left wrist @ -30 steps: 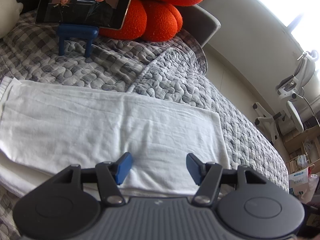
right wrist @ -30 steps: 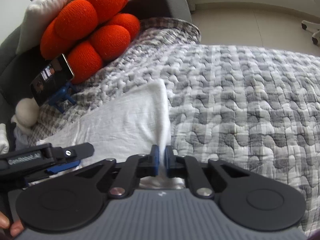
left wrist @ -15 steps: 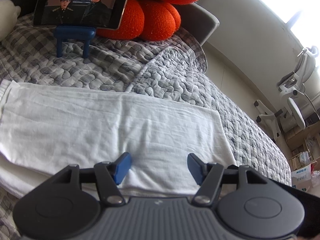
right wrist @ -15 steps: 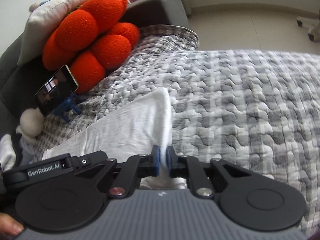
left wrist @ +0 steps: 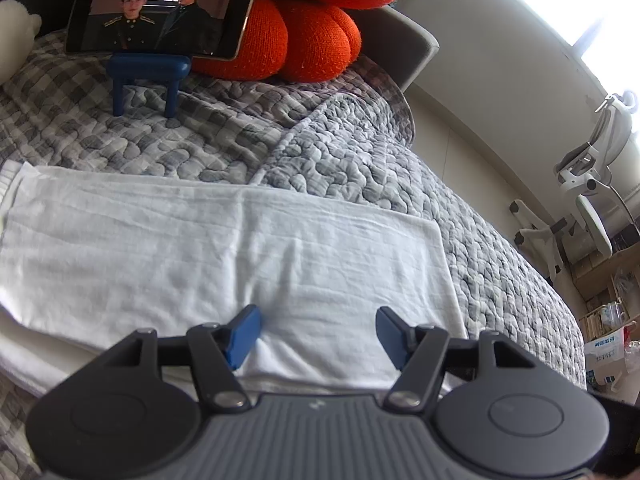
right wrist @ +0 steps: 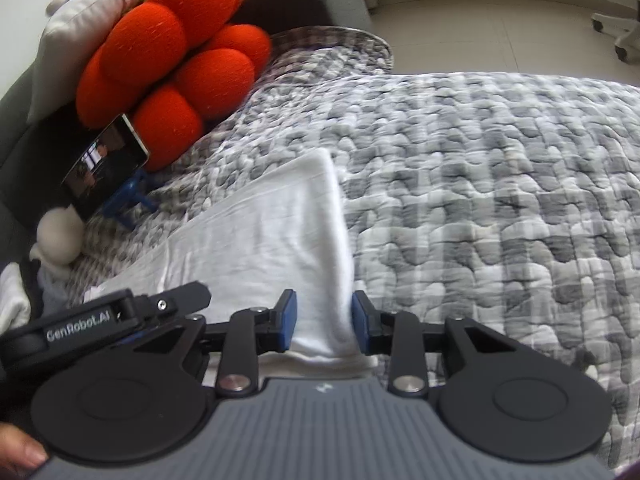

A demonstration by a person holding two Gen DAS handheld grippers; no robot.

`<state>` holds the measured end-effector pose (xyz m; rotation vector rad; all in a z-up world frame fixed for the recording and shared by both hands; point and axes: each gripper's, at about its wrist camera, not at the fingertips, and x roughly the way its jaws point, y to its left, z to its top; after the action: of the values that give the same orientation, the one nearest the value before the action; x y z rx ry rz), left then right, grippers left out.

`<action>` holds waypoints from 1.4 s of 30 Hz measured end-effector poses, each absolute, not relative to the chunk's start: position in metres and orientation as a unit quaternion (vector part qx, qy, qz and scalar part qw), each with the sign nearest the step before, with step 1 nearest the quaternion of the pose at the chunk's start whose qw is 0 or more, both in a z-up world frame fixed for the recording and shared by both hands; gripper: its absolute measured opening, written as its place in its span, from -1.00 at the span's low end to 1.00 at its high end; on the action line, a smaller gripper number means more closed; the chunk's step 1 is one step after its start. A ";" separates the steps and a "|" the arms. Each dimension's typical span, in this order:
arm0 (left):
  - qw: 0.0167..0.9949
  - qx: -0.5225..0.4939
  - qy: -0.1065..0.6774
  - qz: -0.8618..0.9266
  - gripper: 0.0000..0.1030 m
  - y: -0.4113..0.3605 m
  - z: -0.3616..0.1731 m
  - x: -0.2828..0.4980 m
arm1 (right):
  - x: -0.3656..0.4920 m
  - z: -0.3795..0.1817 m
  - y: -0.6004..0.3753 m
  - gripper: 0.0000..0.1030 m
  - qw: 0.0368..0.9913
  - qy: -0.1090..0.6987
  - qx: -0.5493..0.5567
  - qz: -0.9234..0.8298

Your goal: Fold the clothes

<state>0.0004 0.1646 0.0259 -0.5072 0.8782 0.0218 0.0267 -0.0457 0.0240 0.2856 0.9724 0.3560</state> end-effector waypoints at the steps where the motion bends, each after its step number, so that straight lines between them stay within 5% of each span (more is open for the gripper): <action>1: 0.874 -0.243 0.420 0.011 0.27 0.165 0.026 0.000 | 0.027 0.024 -0.046 -0.76 0.860 0.463 0.134 0.166; 17: 0.875 -0.241 0.420 0.012 0.28 0.163 0.025 0.001 | 0.026 0.033 -0.047 -0.82 0.862 0.444 0.176 0.170; 27: 0.876 -0.236 0.419 0.012 0.30 0.161 0.025 0.000 | 0.032 0.020 -0.062 -0.66 0.842 0.476 0.206 0.146; 31: 0.877 -0.235 0.419 0.012 0.31 0.160 0.025 0.001 | 0.031 0.020 -0.065 -0.33 0.845 0.474 0.188 0.160; 35: 0.877 -0.233 0.419 0.011 0.32 0.160 0.025 0.001 | 0.030 0.018 -0.065 -0.30 0.845 0.472 0.184 0.172; 39: 0.878 -0.232 0.419 0.010 0.34 0.159 0.025 0.001 | 0.029 0.015 -0.067 -0.35 0.843 0.471 0.184 0.182; 41: 0.878 -0.232 0.419 0.010 0.34 0.159 0.024 0.001 | 0.028 0.015 -0.068 -0.79 0.842 0.473 0.186 0.181; 42: 0.878 -0.231 0.419 0.011 0.35 0.159 0.024 0.002 | 0.028 0.015 -0.067 -0.82 0.842 0.474 0.183 0.179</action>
<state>0.0017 0.1586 0.0244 -0.4821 0.8744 0.0219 0.0277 -0.0668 0.0153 0.3874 1.0015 0.3784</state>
